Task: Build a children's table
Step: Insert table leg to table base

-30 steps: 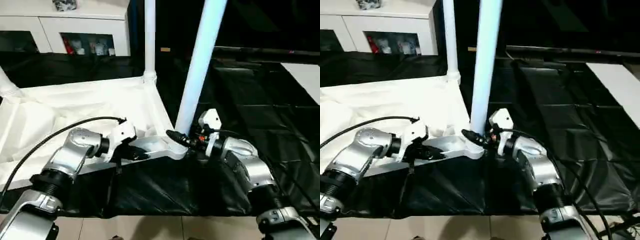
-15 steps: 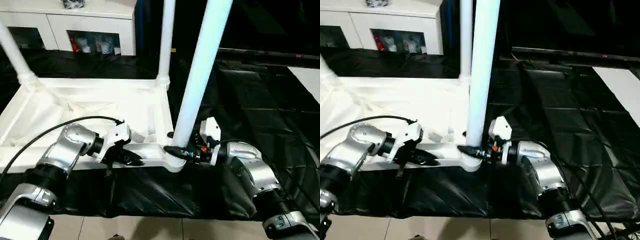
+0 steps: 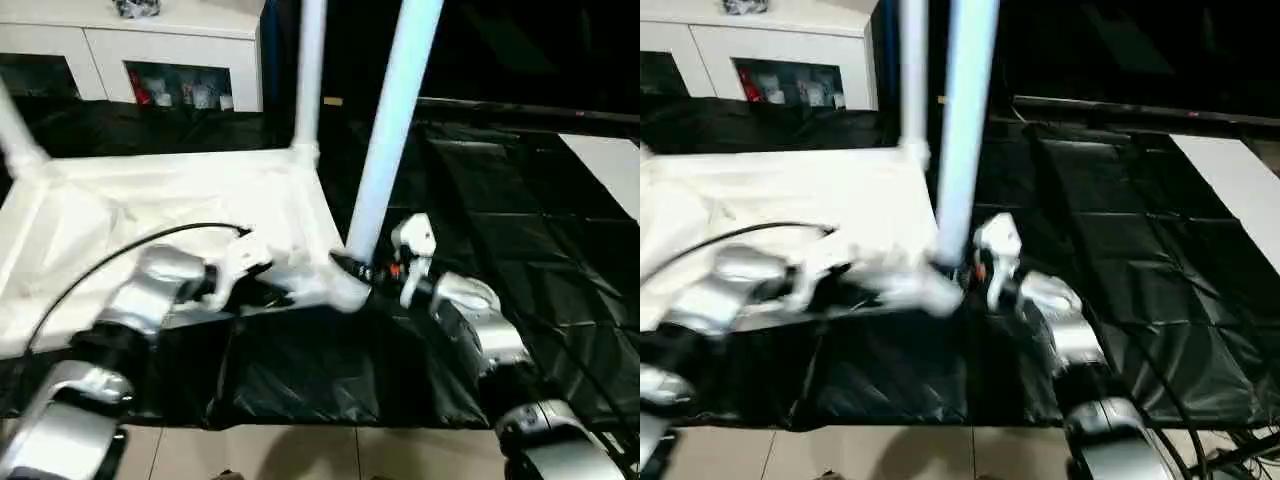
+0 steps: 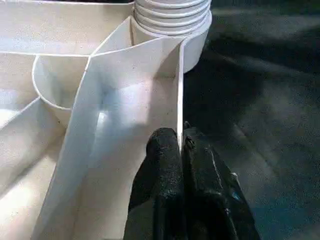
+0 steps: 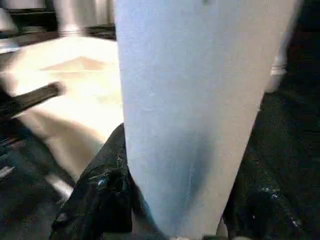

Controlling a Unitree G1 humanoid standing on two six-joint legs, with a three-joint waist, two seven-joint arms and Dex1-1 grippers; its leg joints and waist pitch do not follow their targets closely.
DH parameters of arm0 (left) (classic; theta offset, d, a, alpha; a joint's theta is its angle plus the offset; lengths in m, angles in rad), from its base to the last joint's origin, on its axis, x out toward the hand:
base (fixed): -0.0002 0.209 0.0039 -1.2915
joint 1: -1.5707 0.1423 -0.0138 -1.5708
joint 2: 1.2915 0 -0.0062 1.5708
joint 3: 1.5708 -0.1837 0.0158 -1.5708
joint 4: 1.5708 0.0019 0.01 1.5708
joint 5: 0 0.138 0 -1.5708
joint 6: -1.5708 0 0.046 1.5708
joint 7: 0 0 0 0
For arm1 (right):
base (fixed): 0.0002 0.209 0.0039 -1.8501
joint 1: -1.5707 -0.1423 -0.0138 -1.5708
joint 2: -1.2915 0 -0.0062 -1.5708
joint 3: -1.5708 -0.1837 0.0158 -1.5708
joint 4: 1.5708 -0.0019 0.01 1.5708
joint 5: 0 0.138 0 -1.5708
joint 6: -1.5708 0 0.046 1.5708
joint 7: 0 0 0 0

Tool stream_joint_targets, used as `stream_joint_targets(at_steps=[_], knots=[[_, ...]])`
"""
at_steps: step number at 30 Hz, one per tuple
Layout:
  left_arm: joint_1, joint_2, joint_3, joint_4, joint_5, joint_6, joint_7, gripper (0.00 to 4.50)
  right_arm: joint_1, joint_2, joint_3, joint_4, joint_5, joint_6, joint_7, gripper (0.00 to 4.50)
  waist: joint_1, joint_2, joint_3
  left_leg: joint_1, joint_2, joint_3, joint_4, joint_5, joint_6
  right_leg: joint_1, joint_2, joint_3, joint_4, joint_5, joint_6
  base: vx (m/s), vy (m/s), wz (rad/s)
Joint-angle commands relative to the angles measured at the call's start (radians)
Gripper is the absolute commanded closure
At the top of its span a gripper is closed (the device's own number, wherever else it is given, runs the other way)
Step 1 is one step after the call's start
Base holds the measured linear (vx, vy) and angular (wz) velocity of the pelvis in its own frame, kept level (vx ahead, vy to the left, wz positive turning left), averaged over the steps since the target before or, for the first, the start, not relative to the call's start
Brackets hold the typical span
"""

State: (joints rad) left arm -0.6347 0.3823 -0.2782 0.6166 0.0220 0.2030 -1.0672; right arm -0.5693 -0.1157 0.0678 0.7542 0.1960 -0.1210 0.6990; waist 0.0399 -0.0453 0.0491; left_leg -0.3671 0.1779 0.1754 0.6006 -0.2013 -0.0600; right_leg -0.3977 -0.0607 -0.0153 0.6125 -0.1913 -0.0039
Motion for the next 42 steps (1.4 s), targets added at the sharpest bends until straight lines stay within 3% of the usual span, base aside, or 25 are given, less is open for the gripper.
stream_joint_targets(at_steps=[1, 3, 5, 9, 11, 15, 19, 22, 34, 37, 42], knots=[[-0.039, -0.048, 0.028, -0.034, 0.016, 0.029, 0.138, 4.50, 0.011, 0.031, 0.031, 0.081, -0.045, 0.023, -0.042, 2.61, 0.001, 0.012, -0.051, 0.019, 0.052, -0.015, -0.090, -0.278, -0.026, 0.024, -0.078, 0.036, -0.081, -0.295, -0.221, 0.000, 0.000, 0.00], [-0.032, -0.100, 0.021, -0.065, 0.040, 0.073, 0.224, 4.50, -0.010, 0.055, 0.020, 0.122, -0.050, 0.038, -0.120, 2.61, 0.003, 0.021, -0.053, 0.018, 0.052, -0.015, -0.089, -0.259, -0.023, 0.026, -0.077, 0.037, -0.078, -0.264, -0.225, 0.000, 0.000, 0.00], [-0.023, -0.128, 0.014, -0.086, 0.052, 0.098, 0.256, 4.50, -0.024, 0.069, 0.011, 0.154, -0.061, 0.038, -0.164, 2.61, 0.002, 0.015, -0.055, 0.014, 0.051, -0.014, -0.088, -0.228, -0.017, 0.031, -0.074, 0.034, -0.074, -0.208, -0.234, 0.000, 0.000, 0.00], [-0.009, -0.144, -0.003, -0.097, 0.053, 0.104, 0.242, 4.50, -0.037, 0.088, -0.003, 0.185, -0.061, 0.038, -0.200, 2.61, 0.001, 0.016, -0.057, 0.010, 0.048, -0.013, -0.086, -0.205, 0.000, 0.037, -0.072, 0.033, -0.070, -0.150, -0.241, 0.000, 0.000, 0.00], [-0.009, -0.140, -0.006, -0.094, 0.050, 0.100, 0.237, 4.50, -0.042, 0.100, -0.008, 0.190, -0.053, 0.050, -0.200, 2.61, 0.001, 0.015, -0.056, 0.012, 0.049, -0.013, -0.087, -0.214, 0.008, 0.035, -0.072, 0.033, -0.072, -0.159, -0.242, 0.000, 0.000, 0.00], [-0.001, -0.136, -0.002, -0.104, 0.050, 0.105, 0.243, 4.50, -0.048, 0.112, -0.006, 0.200, -0.066, 0.028, -0.198, 2.61, -0.004, 0.017, -0.052, 0.014, 0.051, -0.016, -0.092, -0.277, -0.008, 0.030, -0.074, 0.033, -0.080, -0.256, -0.228, 0.000, 0.000, 0.00], [0.010, -0.136, 0.003, -0.127, 0.057, 0.125, 0.251, 4.50, -0.063, 0.120, -0.020, 0.226, -0.067, 0.014, -0.212, 2.61, -0.007, 0.018, -0.051, 0.014, 0.052, -0.017, -0.094, -0.289, -0.013, 0.026, -0.074, 0.034, -0.082, -0.263, -0.222, 0.000, 0.000, 0.00], [0.011, -0.134, 0.003, -0.128, 0.057, 0.128, 0.249, 4.50, -0.074, 0.124, -0.036, 0.229, -0.053, 0.018, -0.198, 1.91, -0.008, 0.019, -0.050, 0.013, 0.051, -0.017, -0.095, -0.299, -0.014, 0.025, -0.073, 0.034, -0.083, -0.271, -0.220, 0.000, 0.000, 0.00], [0.003, -0.102, 0.005, -0.121, 0.050, 0.098, 0.202, 4.50, -0.092, 0.114, -0.051, 0.227, -0.043, -0.007, -0.116, 1.04, -0.011, 0.023, -0.049, 0.010, 0.052, -0.018, -0.097, -0.307, -0.011, 0.026, -0.074, 0.035, -0.084, -0.270, -0.223, 0.000, 0.000, 0.00], [0.009, -0.083, -0.001, -0.127, 0.045, 0.078, 0.165, 4.50, -0.093, 0.102, -0.048, 0.219, -0.045, 0.001, -0.098, 0.68, -0.011, 0.023, -0.054, 0.008, 0.052, -0.016, -0.094, -0.258, -0.002, 0.030, -0.074, 0.036, -0.078, -0.207, -0.237, 0.000, 0.000, 0.00], [0.022, -0.055, -0.003, -0.148, 0.033, 0.072, 0.119, 4.50, -0.098, 0.080, -0.041, 0.219, -0.054, 0.019, -0.054, 0.64, -0.009, 0.024, -0.056, 0.009, 0.052, -0.012, -0.090, -0.195, 0.021, 0.037, -0.073, 0.034, -0.068, -0.102, -0.271, 0.000, 0.000, 0.00]])
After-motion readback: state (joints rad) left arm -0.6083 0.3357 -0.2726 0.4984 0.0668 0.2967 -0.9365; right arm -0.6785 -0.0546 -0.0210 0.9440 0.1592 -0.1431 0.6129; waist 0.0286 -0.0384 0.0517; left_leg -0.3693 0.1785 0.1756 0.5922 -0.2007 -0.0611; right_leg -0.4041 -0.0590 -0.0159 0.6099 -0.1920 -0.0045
